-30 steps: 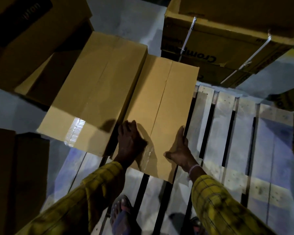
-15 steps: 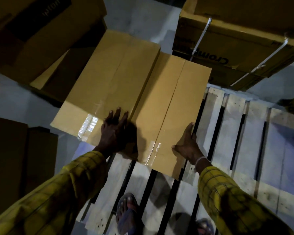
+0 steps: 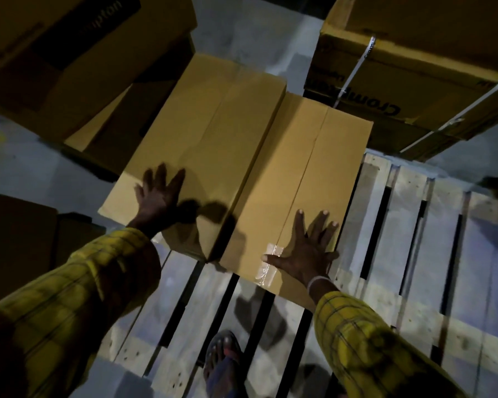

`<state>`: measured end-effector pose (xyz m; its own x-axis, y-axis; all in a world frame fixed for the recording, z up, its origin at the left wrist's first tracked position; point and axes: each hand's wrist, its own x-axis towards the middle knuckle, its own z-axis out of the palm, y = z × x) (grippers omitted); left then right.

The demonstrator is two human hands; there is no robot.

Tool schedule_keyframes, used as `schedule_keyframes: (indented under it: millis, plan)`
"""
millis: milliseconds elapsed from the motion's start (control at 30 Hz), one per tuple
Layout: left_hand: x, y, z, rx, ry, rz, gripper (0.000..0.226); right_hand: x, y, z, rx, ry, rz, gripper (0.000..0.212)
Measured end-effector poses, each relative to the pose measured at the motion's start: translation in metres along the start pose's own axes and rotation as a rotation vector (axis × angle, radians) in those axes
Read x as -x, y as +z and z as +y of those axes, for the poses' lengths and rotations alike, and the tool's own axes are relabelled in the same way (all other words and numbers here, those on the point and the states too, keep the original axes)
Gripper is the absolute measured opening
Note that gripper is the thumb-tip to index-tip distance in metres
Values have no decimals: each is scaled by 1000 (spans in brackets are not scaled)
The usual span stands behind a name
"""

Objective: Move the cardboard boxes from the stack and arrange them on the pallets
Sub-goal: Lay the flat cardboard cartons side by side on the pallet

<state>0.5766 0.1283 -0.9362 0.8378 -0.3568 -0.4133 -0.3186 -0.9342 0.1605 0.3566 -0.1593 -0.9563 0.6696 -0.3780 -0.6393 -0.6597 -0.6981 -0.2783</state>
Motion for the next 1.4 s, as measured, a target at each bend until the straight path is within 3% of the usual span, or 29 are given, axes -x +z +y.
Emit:
schedule_keyframes:
  millis: [100, 167, 400, 633, 733, 900, 1000, 1133, 1400]
  plan:
    - [-2, -13, -6, 88, -206, -76, 134, -5, -2, -1, -9, 9, -29, 155]
    - [-4, -16, -8, 140, -264, -105, 145, -7, -5, -1, 10, 3, -36, 156]
    - [-4, -4, -2, 91, -261, -104, 146, -10, -14, 2, 21, -13, -9, 153]
    - [16, 16, 42, 114, -233, -124, 140, -10, -27, 4, 58, 9, -68, 147]
    - [38, 13, 49, 84, -78, -224, 120, 9, -39, -6, 59, -11, -121, 142]
    - [91, -6, 56, 309, 302, -206, 118, 62, -67, -41, 82, -106, -59, 136]
    - [131, -45, 74, 367, 324, -213, 112, 96, -93, -60, 94, -165, -10, 129]
    - [177, -101, 81, 330, 328, -177, 87, 135, -124, -90, 91, -238, 22, 123]
    - [252, -158, 61, 415, 258, -30, 89, 204, -144, -134, 79, -326, 111, 118]
